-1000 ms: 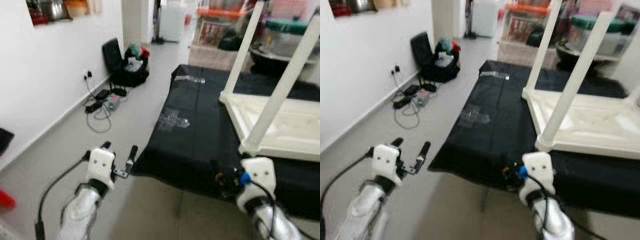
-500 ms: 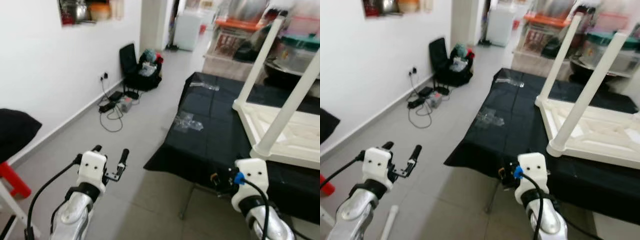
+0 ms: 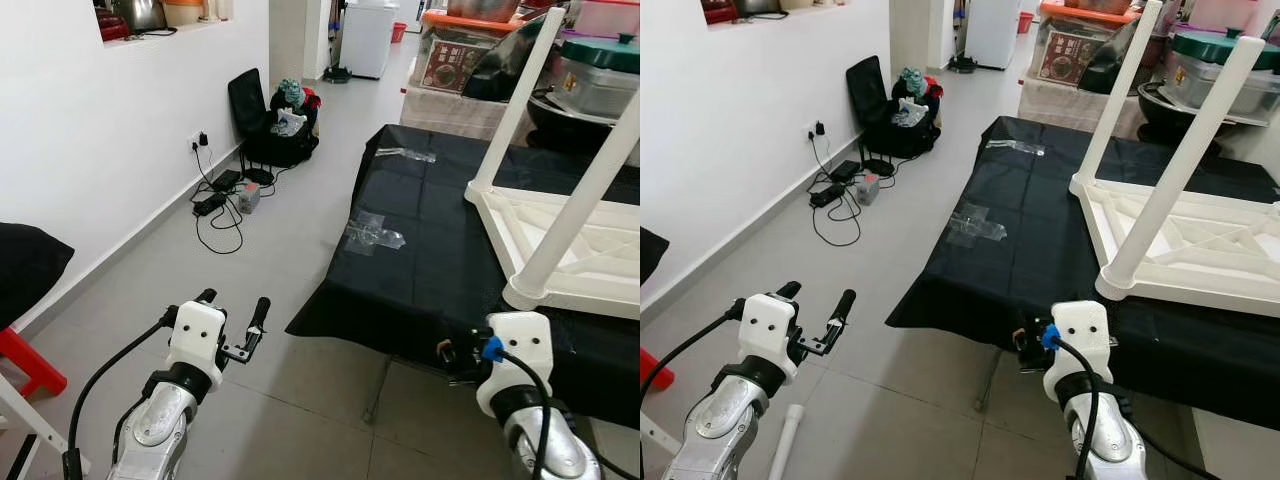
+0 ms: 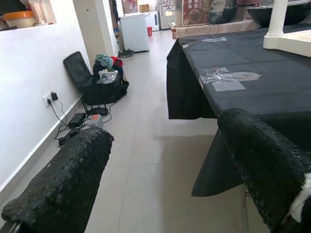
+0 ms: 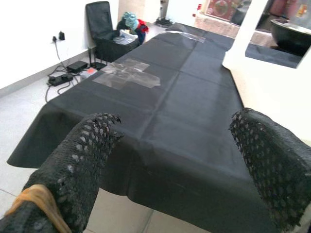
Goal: Building children table
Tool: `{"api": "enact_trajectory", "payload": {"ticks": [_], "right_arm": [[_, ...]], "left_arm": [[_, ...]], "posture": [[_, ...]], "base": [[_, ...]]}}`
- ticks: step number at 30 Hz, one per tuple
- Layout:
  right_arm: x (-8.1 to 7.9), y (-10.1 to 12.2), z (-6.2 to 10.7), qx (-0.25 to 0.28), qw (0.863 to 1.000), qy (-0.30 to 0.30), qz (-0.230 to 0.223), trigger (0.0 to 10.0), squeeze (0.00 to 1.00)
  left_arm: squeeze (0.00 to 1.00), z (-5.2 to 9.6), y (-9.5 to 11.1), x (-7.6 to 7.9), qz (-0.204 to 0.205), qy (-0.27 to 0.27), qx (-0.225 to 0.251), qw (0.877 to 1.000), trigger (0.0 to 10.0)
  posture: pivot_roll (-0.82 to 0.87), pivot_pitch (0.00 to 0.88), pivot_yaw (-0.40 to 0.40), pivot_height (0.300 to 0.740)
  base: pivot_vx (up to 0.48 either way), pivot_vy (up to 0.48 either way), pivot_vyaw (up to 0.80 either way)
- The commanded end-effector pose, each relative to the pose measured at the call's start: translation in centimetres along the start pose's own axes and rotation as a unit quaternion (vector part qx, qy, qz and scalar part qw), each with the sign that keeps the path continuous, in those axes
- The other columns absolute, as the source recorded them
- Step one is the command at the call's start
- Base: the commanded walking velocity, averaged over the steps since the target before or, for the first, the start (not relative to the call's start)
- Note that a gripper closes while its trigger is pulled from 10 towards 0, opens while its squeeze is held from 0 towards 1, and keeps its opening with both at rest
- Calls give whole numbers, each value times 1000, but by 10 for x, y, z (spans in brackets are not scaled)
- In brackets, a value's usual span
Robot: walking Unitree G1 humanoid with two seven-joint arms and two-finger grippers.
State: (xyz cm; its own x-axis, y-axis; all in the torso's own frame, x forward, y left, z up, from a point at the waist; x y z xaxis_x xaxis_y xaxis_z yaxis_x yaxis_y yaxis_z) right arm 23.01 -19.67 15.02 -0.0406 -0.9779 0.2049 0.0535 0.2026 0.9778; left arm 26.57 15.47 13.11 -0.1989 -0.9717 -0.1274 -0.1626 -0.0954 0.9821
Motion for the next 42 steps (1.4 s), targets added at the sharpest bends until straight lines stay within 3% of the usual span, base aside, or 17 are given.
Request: {"api": "enact_trajectory", "payload": {"ticks": [1,9,14,21,42], "right_arm": [[0,-3,0,-4,1000,-2,-1,10000,0],[1,-6,-4,-11,1000,-11,-15,10000,0],[1,-7,-6,-20,999,-15,-31,10000,0],[2,-6,-9,-11,1000,-9,-13,10000,0],[2,-5,-14,-3,1000,-8,-2,10000,0]], "left_arm": [[0,0,-3,1,-4,-5,-11,1000,10000],[0,1,-6,0,-6,-6,-17,1000,10000],[0,1,-7,1,1,-6,-21,1000,10000],[0,3,-9,3,4,-8,-27,1000,10000],[0,2,-10,2,-12,-1,-29,1000,10000]], "posture": [[7,0,-103,740],[14,0,-104,740],[14,0,-104,740],[23,0,-114,740],[19,0,-111,740]], "base": [[0,0,0],[0,0,0],[0,0,-800],[0,453,-760],[0,0,0]]}}
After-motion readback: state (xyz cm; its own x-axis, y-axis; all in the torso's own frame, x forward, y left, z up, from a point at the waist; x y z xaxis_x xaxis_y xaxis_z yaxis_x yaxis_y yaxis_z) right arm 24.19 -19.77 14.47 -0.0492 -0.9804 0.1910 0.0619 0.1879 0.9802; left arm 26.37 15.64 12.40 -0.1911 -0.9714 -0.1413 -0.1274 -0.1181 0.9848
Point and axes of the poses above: a point about 5 cm out from each wrist's last joint towards the gripper, its own z axis pointing back from the gripper into the wrist, its own y axis along the axis of the wrist's last joint, x = y × z, the point moved 1 cm from there along -z, pointing out of the wrist towards the gripper, and after that the axes turned 2 degrees about z, right-handed, at the moved point
